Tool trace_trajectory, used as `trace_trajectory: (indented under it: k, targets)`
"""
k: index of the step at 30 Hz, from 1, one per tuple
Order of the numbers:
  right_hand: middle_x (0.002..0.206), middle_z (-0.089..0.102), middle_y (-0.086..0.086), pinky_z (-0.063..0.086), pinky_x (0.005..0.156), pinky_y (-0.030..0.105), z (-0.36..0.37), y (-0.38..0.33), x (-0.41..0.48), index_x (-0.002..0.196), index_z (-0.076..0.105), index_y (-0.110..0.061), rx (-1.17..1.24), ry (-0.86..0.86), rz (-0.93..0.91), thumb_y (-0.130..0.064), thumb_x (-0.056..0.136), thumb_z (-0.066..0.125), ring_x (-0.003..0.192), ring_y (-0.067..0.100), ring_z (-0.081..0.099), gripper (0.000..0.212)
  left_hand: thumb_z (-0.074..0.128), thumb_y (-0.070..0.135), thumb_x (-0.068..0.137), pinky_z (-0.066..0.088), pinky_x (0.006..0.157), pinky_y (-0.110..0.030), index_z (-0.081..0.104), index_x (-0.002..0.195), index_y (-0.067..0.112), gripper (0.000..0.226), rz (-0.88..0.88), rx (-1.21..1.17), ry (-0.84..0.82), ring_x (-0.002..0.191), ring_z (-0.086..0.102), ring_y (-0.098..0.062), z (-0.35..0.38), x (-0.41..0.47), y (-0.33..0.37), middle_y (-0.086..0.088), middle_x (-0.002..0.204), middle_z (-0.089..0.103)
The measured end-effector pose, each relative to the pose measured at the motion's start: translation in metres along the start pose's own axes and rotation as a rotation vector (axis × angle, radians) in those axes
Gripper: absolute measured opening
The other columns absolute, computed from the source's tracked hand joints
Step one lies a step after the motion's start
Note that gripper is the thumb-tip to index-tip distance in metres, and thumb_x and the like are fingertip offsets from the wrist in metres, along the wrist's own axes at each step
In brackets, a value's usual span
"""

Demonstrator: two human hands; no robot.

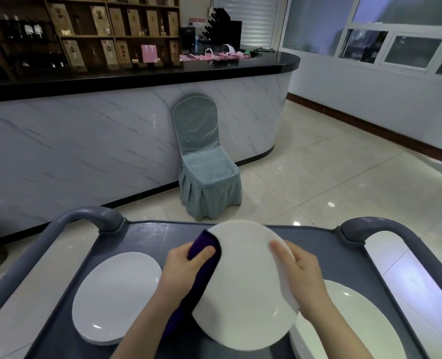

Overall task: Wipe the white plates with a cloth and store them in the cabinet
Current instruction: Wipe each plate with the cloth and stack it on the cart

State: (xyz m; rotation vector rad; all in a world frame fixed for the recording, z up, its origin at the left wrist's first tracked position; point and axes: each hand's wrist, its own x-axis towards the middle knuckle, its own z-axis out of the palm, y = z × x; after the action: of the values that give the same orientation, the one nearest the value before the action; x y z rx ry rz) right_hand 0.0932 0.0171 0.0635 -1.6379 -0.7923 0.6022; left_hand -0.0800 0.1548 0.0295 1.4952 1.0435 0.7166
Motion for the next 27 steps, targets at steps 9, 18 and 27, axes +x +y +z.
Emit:
trace_trajectory:
  k: [9,18,27]
  targets:
    - [0.074,0.067,-0.003,0.042,0.062,0.015,-0.001,-0.007,0.006,0.079,0.068,-0.017,-0.296,-0.313,-0.081,-0.036,0.099,0.057,0.067,0.004,0.057,0.030,0.073,0.031,0.083,0.038,0.050,-0.014,0.060,0.056,0.028,0.031,0.112,0.283,-0.313,0.048,0.049,0.001,-0.011,0.011,0.006,0.013,0.054,0.058]
    - [0.067,0.066,-0.003,0.046,0.057,0.014,0.006,-0.010,0.005,0.072,0.070,-0.019,-0.001,0.034,-0.032,-0.031,0.098,0.058,0.061,0.004,0.055,0.031,0.070,0.029,0.088,0.049,0.049,-0.021,0.069,0.068,0.017,0.023,-0.071,-0.131,0.120,0.054,0.059,-0.011,0.005,-0.007,0.009,0.003,0.062,0.071]
    - [0.095,0.074,-0.012,0.052,0.068,0.020,0.013,0.008,0.001,0.096,0.070,-0.034,0.168,0.062,0.068,-0.029,0.096,0.062,0.088,0.010,0.071,0.010,0.069,0.030,0.089,0.055,0.058,-0.030,0.071,0.075,0.015,0.021,-0.125,-0.234,0.269,0.061,0.066,-0.016,0.000,-0.011,0.002,-0.001,0.069,0.074]
